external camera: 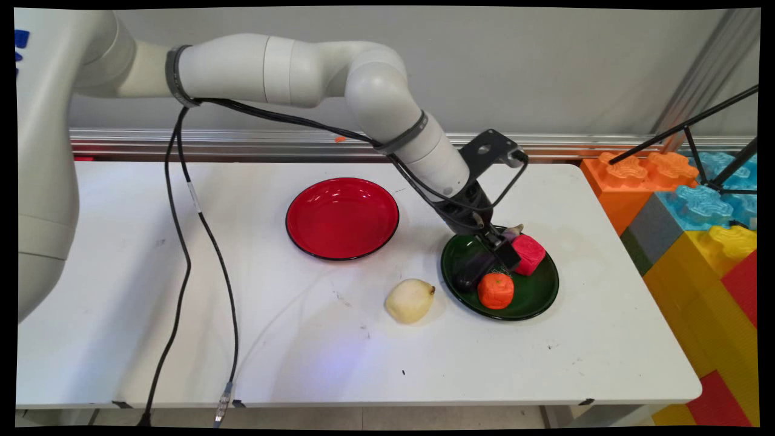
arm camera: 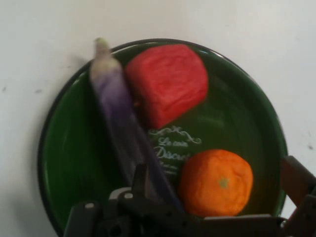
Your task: Pick up the mandarin from the green plate
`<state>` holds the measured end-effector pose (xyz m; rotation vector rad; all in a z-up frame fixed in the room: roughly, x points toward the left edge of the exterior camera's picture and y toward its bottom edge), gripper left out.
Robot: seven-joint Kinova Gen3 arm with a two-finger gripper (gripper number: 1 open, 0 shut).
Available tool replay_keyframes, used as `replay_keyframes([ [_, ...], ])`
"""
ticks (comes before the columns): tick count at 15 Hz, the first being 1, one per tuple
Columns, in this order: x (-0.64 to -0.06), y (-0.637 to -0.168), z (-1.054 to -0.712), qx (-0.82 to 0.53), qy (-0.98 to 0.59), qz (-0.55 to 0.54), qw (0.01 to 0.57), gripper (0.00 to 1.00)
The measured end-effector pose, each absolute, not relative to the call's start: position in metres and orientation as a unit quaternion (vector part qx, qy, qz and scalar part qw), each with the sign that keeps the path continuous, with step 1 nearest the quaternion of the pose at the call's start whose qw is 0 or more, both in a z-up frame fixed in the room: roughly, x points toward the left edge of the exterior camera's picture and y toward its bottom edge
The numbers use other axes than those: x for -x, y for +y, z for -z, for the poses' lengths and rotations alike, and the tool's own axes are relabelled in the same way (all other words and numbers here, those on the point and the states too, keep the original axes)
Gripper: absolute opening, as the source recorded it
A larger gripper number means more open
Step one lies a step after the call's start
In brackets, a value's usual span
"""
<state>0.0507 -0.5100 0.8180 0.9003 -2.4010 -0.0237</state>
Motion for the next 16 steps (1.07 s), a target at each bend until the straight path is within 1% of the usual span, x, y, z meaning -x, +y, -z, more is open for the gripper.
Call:
replay_keyframes([
  [4, -0.046, -0.504, -0.822, -0.283, -0.920, -0.003, 0.273, 1.00],
  [7, -0.044, -0.502, -0.819, -0.251, -0.932, -0.010, 0.262, 1.00],
  [16, -0.033, -0.499, -0.795, -0.158, -0.957, -0.022, 0.241, 1.00],
])
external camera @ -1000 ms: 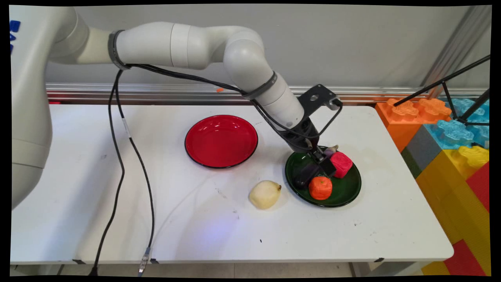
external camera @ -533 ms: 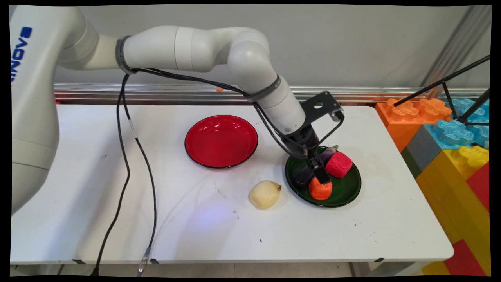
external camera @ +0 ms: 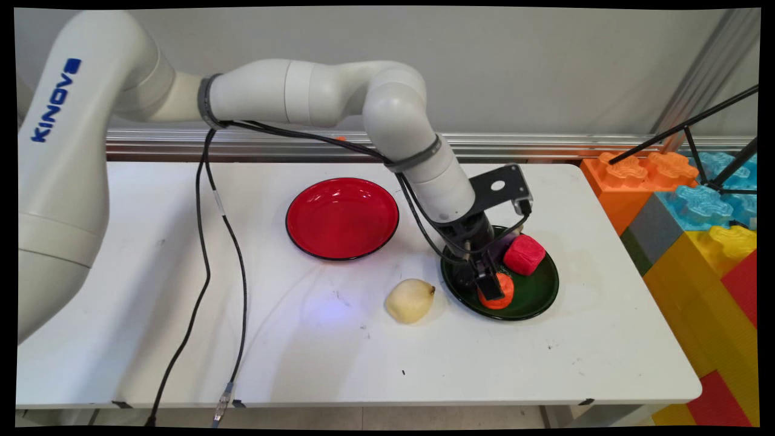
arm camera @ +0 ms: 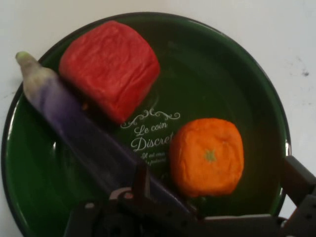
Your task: Pick up the mandarin from the green plate
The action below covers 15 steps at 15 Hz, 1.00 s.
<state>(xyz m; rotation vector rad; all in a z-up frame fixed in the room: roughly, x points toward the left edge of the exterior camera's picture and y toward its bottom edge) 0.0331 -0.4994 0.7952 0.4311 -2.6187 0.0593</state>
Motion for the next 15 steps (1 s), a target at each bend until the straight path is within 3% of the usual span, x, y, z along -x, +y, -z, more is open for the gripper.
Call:
replay_keyframes([
  [15, -0.019, -0.506, -0.774, -0.093, -0.964, -0.032, 0.246, 1.00],
])
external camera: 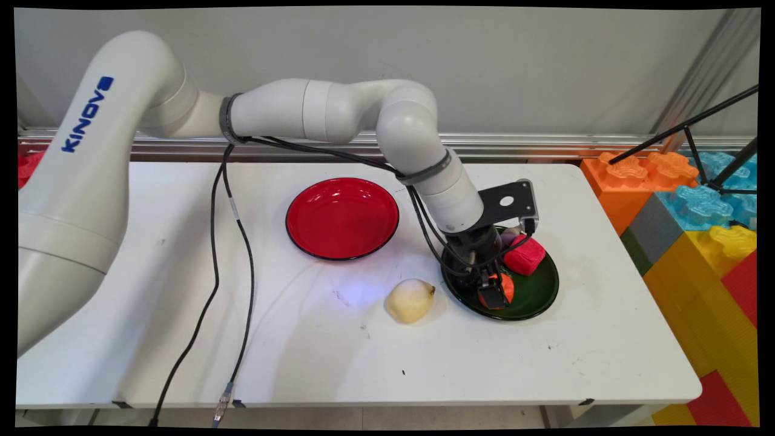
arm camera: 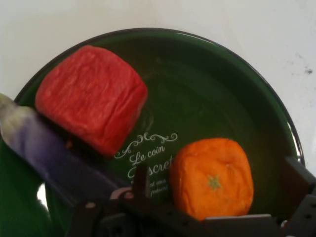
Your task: Pick up the mandarin from the green plate, then place the picked object on the table
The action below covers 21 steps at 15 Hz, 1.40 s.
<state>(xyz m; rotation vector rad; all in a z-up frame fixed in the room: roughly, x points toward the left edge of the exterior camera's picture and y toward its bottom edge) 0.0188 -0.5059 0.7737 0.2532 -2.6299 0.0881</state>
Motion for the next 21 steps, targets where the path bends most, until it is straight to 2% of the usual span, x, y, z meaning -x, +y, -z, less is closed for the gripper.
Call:
replay_keyframes([
  [2, -0.019, -0.506, -0.773, -0.090, -0.964, -0.032, 0.247, 1.00],
  [3, -0.018, -0.506, -0.772, -0.087, -0.965, -0.032, 0.247, 0.00],
  [14, -0.020, -0.503, -0.773, -0.082, -0.966, -0.028, 0.244, 0.00],
  [21, -0.015, -0.502, -0.815, -0.091, -0.960, -0.031, 0.264, 0.00],
])
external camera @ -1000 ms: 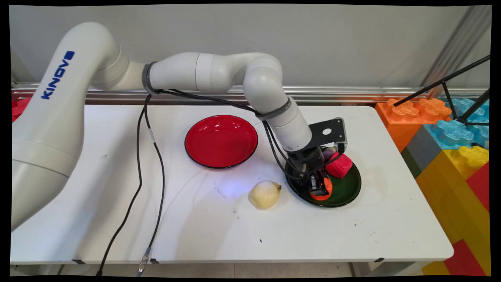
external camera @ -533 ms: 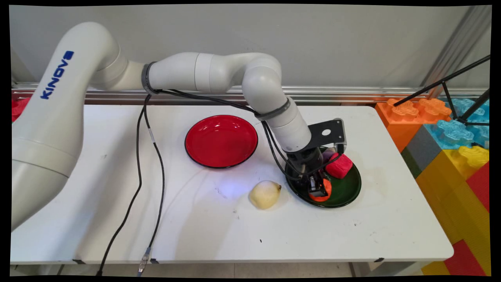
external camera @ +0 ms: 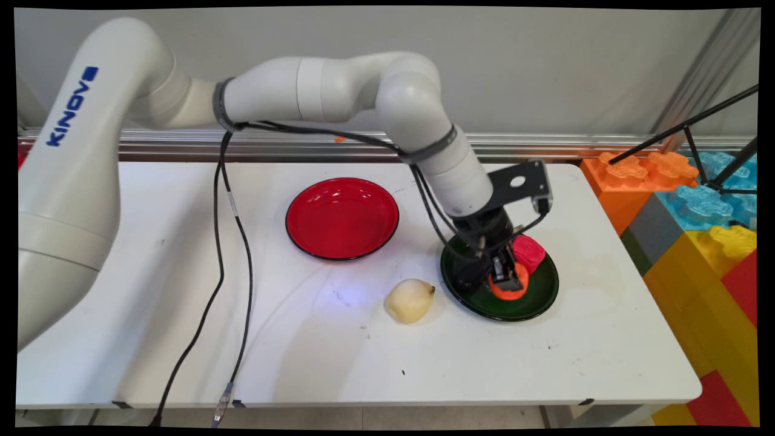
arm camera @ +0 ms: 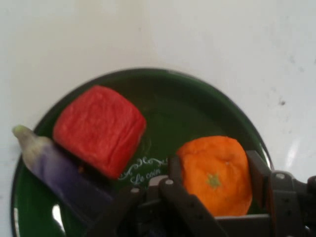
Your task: Place the picked object on the table
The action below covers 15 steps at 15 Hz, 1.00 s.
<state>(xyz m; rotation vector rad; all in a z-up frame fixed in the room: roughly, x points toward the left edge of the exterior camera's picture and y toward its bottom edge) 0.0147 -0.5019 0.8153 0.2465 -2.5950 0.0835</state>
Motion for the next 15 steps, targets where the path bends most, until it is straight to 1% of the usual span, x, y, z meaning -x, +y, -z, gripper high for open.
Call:
replay_keyframes([
  [5, -0.026, -0.500, -0.853, -0.093, -0.956, -0.041, 0.276, 0.00],
  [8, -0.049, -0.495, -0.874, -0.102, -0.955, -0.050, 0.274, 0.00],
  [15, -0.110, -0.473, -0.894, -0.121, -0.958, -0.054, 0.256, 0.00],
])
